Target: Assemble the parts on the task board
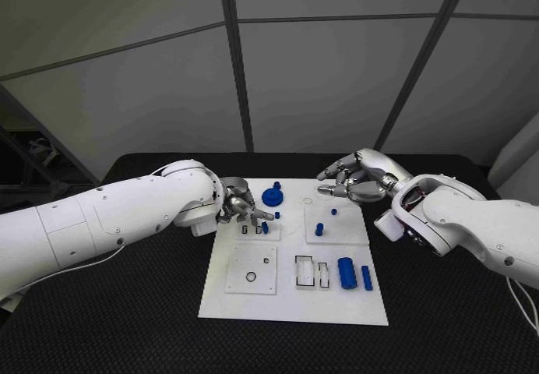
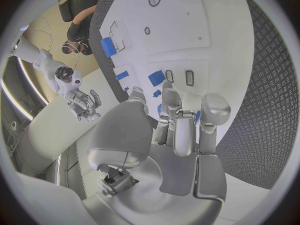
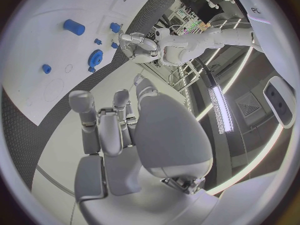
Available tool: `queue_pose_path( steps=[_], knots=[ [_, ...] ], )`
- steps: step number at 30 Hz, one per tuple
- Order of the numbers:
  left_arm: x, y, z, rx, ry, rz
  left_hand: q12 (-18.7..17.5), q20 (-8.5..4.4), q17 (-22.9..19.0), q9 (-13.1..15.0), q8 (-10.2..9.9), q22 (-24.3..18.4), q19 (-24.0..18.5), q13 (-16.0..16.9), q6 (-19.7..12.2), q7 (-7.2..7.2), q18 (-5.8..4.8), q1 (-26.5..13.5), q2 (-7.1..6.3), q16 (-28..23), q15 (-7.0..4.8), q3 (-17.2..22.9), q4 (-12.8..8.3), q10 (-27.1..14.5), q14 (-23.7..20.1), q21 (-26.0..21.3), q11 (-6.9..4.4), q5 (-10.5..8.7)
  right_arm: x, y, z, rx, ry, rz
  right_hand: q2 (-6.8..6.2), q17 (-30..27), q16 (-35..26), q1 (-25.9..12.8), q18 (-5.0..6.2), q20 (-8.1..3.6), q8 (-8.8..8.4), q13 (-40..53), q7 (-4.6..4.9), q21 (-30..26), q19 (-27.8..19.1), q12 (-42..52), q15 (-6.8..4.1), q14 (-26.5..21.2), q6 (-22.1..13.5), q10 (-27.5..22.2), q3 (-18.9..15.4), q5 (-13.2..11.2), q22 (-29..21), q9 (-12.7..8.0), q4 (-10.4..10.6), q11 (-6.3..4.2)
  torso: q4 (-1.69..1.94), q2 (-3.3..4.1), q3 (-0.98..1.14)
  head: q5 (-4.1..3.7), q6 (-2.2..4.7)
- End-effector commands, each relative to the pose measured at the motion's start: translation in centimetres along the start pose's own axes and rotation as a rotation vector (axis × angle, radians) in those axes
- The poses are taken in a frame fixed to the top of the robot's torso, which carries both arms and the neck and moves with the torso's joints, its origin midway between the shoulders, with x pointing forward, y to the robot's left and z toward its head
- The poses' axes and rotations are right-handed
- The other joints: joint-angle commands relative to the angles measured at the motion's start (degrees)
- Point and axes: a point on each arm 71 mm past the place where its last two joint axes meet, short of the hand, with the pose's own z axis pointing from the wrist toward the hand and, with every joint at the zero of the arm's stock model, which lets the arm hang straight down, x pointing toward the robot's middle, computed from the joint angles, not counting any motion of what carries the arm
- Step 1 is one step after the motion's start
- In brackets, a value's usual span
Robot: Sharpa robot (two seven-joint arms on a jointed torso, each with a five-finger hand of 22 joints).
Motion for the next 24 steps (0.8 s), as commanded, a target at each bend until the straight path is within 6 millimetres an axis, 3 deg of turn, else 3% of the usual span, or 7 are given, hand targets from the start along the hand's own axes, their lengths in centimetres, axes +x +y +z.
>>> queue_pose_path(
  steps=[1,24],
  knots=[
    [0.18,-0.21,0.08,-0.013,0.029,0.040,0.19,-0.12,6.74,0.18,0.37,0.11,0.25,0.05,-0.53,0.12,-0.05,0.28,0.56,0.17,-0.37,0.26,-0.06,0.10,3.53,0.32,-0.03,0.36,-0.14,0.09,0.08,0.002,-0.015,0.004,0.10,-0.06,-0.39,-0.46,0.44,-0.10,0.15,-0.14,0.04,-0.41,-0.47,-0.23,-0.23,0.79,-0.09,-0.47,-0.28,0.39,-0.12,-0.09,0.08,0.05,-0.02,0.04,-0.02,0.02,-0.16],
    [0.54,-1.02,0.66,-0.011,0.056,0.067,0.36,-0.14,6.83,0.63,0.90,0.81,0.35,0.28,-0.83,0.08,-0.14,1.06,1.22,0.24,-0.39,0.32,-0.17,-0.13,3.53,0.68,-0.06,0.97,0.11,0.15,0.39,0.006,-0.009,0.003,0.11,-0.19,-0.51,-0.47,0.46,-0.08,0.11,-0.31,0.06,-0.56,-0.53,-0.37,-0.22,0.75,-0.19,-0.54,-0.33,0.56,-0.26,-0.14,0.10,0.07,-0.01,0.04,-0.03,0.03,-1.06]
  ],
)
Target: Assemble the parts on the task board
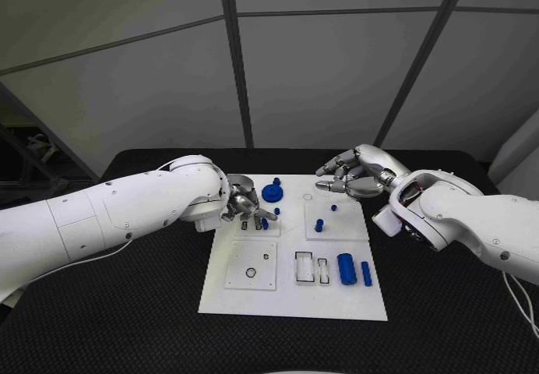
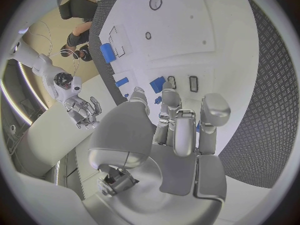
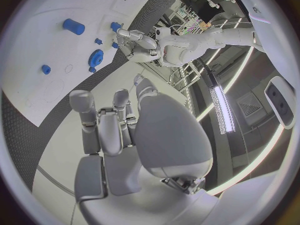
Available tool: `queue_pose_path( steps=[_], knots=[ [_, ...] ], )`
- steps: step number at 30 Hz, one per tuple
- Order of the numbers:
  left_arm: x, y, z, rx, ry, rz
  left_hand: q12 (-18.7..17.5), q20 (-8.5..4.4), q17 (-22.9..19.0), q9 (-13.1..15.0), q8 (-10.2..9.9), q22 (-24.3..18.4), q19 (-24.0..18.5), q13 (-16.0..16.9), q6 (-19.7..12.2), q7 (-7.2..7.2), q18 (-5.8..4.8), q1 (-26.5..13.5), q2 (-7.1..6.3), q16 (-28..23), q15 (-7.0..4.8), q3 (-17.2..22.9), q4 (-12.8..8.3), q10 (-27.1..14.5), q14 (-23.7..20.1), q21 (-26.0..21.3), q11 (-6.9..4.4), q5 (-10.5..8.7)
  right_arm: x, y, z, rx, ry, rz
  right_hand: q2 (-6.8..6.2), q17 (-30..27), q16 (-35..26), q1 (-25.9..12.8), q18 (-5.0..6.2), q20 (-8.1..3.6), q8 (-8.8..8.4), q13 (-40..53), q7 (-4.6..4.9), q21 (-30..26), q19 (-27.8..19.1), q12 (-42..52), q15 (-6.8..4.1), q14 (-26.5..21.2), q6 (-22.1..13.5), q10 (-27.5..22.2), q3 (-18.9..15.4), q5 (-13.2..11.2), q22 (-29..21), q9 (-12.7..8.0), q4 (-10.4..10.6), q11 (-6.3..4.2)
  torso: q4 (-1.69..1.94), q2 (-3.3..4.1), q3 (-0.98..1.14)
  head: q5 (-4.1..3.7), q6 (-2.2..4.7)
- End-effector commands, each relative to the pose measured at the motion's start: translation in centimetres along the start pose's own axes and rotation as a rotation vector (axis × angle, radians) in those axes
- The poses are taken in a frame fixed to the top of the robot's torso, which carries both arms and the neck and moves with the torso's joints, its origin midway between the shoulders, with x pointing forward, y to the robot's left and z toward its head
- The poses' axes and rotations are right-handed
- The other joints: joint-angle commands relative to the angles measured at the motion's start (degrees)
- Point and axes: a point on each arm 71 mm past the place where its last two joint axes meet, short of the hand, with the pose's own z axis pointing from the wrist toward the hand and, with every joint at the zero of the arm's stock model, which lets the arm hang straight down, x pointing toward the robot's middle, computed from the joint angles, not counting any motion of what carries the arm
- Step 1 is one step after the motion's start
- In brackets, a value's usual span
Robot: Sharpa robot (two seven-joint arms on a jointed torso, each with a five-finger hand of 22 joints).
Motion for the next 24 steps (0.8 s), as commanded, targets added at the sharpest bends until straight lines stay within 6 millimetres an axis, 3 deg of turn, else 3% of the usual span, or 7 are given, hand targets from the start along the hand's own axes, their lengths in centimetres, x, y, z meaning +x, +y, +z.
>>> queue_pose_path(
  steps=[1,19,24],
  knots=[
    [0.00,-0.01,0.05,-0.007,0.010,0.018,0.02,-0.15,6.84,0.05,0.21,0.05,0.36,0.01,-0.42,0.08,-0.12,0.30,0.46,0.24,-0.36,0.32,-0.17,-0.12,3.56,0.12,-0.06,0.09,-0.11,0.10,0.05,-0.002,-0.007,0.002,0.10,-0.09,-0.19,-0.48,0.47,0.13,0.11,-0.05,0.06,-0.35,-0.33,-0.33,-0.22,0.75,-0.19,-0.26,-0.34,0.30,-0.05,-0.08,0.11,-0.04,0.02,0.00,-0.02,0.05,-0.17],
    [0.34,-0.22,0.38,-0.007,0.028,0.021,0.21,-0.18,6.98,0.73,1.00,0.80,0.29,0.32,-0.85,-0.01,-0.18,2.50,1.45,0.32,-0.42,0.48,-0.54,-0.27,3.58,0.44,-0.14,0.29,-0.04,0.09,0.13,0.001,-0.004,0.000,0.17,-0.13,-0.26,-0.46,0.49,0.14,0.09,-0.08,0.07,-0.49,-0.36,-0.33,-0.21,0.74,-0.25,-0.20,-0.35,0.58,-0.16,-0.13,0.13,-0.04,0.01,-0.01,0.06,-0.08,-0.44],
    [0.33,-0.29,0.48,-0.007,0.028,0.019,0.23,-0.20,6.97,1.05,1.35,1.03,0.18,0.43,-1.14,-0.01,-0.17,3.89,2.29,0.32,-0.43,0.85,-0.72,-0.35,3.57,0.48,-0.16,0.36,-0.03,0.08,0.13,0.003,-0.003,-0.001,0.22,-0.15,-0.29,-0.40,0.49,0.14,0.10,-0.01,0.06,-0.53,-0.34,-0.26,-0.22,0.73,-0.26,-0.11,-0.33,0.69,-0.17,-0.14,0.11,-0.04,0.00,0.00,0.06,-0.07,-0.52]
  ],
)
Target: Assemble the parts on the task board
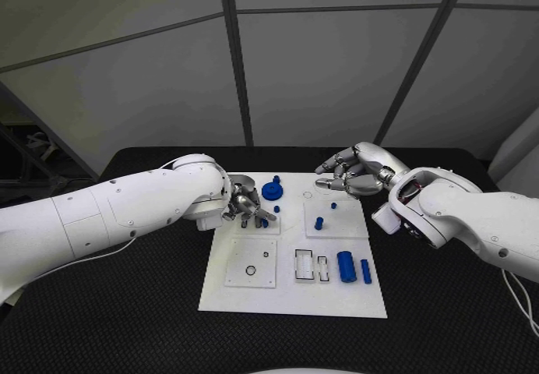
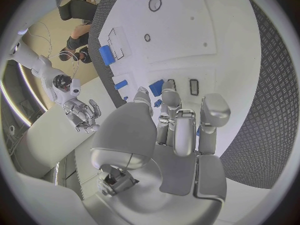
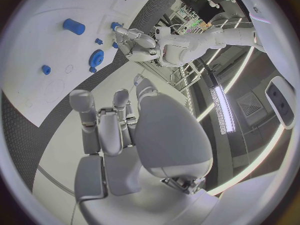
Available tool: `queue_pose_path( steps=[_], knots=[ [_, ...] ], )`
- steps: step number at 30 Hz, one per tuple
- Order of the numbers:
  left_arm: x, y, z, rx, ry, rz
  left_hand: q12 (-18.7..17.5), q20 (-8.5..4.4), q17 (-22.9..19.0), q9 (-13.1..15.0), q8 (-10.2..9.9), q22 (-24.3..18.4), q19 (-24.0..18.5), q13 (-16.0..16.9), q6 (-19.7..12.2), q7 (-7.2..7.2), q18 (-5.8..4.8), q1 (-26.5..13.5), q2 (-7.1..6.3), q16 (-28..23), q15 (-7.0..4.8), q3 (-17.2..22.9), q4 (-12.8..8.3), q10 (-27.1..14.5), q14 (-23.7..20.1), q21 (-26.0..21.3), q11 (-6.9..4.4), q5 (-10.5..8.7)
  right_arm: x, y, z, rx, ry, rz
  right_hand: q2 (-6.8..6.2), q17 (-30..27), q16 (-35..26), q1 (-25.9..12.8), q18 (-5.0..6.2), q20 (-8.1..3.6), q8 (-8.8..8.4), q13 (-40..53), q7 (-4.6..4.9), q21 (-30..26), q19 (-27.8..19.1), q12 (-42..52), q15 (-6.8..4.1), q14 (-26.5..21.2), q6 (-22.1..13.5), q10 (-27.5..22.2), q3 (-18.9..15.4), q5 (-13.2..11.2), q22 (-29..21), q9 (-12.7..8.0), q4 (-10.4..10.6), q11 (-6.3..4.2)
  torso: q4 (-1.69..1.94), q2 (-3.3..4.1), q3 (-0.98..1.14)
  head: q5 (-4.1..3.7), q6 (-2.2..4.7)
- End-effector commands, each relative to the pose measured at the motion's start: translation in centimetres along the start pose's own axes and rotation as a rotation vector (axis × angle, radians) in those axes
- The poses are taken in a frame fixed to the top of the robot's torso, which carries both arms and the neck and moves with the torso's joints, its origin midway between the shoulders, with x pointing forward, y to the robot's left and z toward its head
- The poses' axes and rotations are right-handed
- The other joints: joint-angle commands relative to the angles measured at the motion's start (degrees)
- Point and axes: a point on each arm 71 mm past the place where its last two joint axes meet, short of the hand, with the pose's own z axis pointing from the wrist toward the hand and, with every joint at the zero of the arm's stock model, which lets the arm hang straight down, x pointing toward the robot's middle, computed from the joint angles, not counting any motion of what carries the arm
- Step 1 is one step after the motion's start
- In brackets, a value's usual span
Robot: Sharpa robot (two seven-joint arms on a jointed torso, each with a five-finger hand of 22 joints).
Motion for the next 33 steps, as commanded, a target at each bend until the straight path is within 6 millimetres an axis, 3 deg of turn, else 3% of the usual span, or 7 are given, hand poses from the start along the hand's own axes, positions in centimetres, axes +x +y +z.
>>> queue_pose_path(
  steps=[1,9,21,28,33],
  knots=[
    [-0.02,-0.07,0.03,-0.003,0.008,0.005,0.21,-0.20,6.96,0.14,0.36,0.11,0.17,0.04,-0.36,-0.02,-0.17,0.94,0.33,0.31,-0.43,0.38,-0.19,-0.36,3.57,0.26,-0.18,0.37,-0.06,0.12,0.05,-0.002,-0.003,-0.001,0.22,-0.07,-0.29,-0.41,0.49,0.14,0.10,0.04,0.06,-0.22,-0.35,-0.26,-0.22,0.73,-0.25,-0.12,-0.34,0.39,-0.05,-0.08,0.11,-0.05,-0.05,0.01,0.02,0.01,-0.06],
    [-0.08,-0.12,0.07,0.000,0.001,-0.004,-0.05,-0.25,6.97,0.67,0.90,0.58,0.03,0.00,-0.98,-0.12,-0.17,4.35,2.64,0.31,-0.52,2.51,-1.03,-0.59,3.56,0.33,-0.28,0.44,-0.05,0.06,0.07,0.002,0.000,-0.002,0.28,-0.04,-0.30,-0.32,0.49,0.14,0.11,0.20,0.06,-0.26,-0.31,-0.08,-0.23,0.75,-0.26,0.09,-0.31,0.61,-0.06,-0.11,0.09,-0.06,0.02,-0.01,0.00,-0.11,-0.10],
    [0.06,-0.32,0.13,0.003,0.012,0.001,-0.63,-0.40,6.93,1.05,1.21,0.97,-0.17,-0.25,-1.76,-0.36,-0.15,8.13,3.71,0.27,-0.72,5.71,-2.62,-0.91,3.53,0.26,-0.53,0.46,0.01,0.02,0.09,0.006,0.009,-0.003,0.31,-0.12,-0.40,-0.22,0.50,0.13,0.16,0.25,0.05,-0.41,-0.27,0.05,-0.25,0.75,-0.24,0.29,-0.31,1.26,-0.15,-0.16,0.06,-0.08,0.01,0.02,0.02,-0.15,-0.09],
    [0.06,-0.19,0.11,0.002,0.019,-0.003,-1.86,-0.58,6.81,1.09,1.06,1.15,-0.41,-1.05,-2.46,-0.51,-0.11,11.01,3.37,0.19,-0.89,9.81,-3.91,-1.57,3.46,0.09,-0.71,0.68,0.02,-0.02,0.09,0.009,0.012,-0.004,0.27,-0.11,-0.45,-0.14,0.50,0.11,0.19,0.17,0.04,-0.57,-0.18,0.09,-0.27,0.79,-0.24,0.40,-0.33,2.26,-0.23,-0.22,0.08,-0.10,0.04,-0.02,0.01,-0.16,-0.09],
    [-0.01,0.00,0.06,0.002,0.018,-0.022,-4.02,-0.76,6.64,0.97,0.68,1.27,-0.73,-2.57,-3.15,-0.29,-0.05,13.34,1.41,0.06,-0.92,17.42,-4.84,-2.52,3.36,-0.15,-0.65,1.21,0.04,-0.04,0.12,0.011,0.015,-0.004,0.24,-0.13,-0.49,-0.11,0.50,0.10,0.22,0.09,0.04,-0.65,-0.12,0.08,-0.28,0.81,-0.23,0.42,-0.33,2.83,-0.27,-0.26,0.11,-0.11,0.04,-0.03,0.00,-0.05,-0.04]
  ],
)
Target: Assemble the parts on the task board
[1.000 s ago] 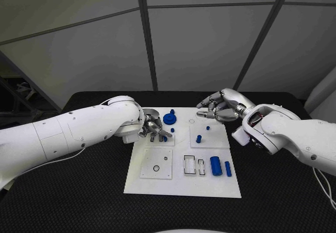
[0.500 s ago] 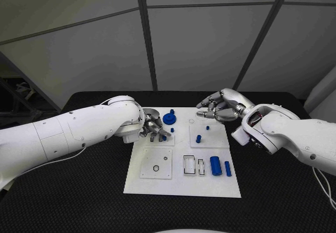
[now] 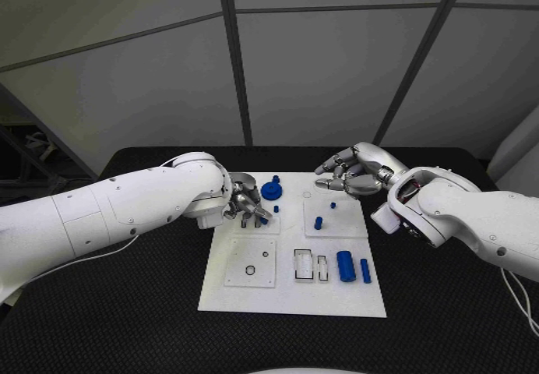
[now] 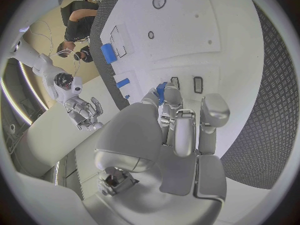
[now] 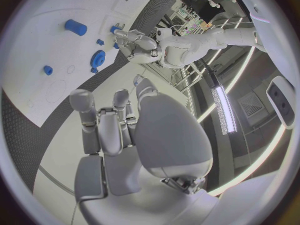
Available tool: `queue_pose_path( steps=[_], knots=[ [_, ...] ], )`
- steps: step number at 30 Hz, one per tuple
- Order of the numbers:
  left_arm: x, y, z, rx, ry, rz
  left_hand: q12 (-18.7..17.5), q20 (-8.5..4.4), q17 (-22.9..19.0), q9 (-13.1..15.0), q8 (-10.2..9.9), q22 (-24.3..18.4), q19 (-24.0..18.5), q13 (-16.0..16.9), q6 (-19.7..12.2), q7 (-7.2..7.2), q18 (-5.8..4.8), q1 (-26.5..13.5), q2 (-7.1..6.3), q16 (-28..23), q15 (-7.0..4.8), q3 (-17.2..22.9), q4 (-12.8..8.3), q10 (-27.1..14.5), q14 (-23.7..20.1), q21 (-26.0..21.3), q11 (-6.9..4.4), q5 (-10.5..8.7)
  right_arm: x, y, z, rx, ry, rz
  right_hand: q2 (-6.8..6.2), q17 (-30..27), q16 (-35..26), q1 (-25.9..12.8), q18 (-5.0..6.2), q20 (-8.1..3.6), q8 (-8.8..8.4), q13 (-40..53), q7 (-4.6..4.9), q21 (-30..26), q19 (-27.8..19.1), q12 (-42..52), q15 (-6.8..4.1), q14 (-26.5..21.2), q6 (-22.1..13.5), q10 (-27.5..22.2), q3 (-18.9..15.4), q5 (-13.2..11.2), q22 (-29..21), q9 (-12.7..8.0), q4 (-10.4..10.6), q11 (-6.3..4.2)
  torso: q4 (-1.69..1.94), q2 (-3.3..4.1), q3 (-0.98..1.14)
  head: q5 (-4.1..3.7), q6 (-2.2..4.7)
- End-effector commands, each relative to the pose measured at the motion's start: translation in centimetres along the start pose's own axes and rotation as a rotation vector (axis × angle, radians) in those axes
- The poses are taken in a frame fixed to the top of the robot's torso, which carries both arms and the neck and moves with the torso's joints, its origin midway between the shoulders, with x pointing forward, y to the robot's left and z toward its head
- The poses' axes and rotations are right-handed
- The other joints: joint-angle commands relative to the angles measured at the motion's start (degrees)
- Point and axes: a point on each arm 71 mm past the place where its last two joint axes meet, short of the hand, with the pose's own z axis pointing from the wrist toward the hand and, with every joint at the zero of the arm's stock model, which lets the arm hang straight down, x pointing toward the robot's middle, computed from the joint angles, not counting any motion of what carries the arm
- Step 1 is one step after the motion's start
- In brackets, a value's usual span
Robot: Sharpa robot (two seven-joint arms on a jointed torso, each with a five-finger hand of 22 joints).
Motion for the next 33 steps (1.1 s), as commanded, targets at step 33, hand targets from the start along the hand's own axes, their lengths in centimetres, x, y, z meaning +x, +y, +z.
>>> queue_pose_path(
  steps=[33],
  knots=[
    [-0.3,1.9,-1.5,0.005,-0.091,-0.158,-0.42,-0.85,9.71,4.12,5.20,5.98,1.91,-1.09,0.88,-0.26,-0.67,-20.22,-14.56,1.78,-1.16,46.57,-16.16,4.40,4.52,2.21,-0.56,14.83,0.2,0.0,0.4,0.004,0.018,-0.003,0.24,-0.08,-0.32,-0.34,0.49,0.09,0.25,-0.02,0.05,-0.42,-0.07,0.21,-0.28,0.83,-0.21,0.57,-0.42,0.80,-0.06,-0.12,0.30,-0.09,0.10,0.06,0.07,1.44,0.07]
  ],
)
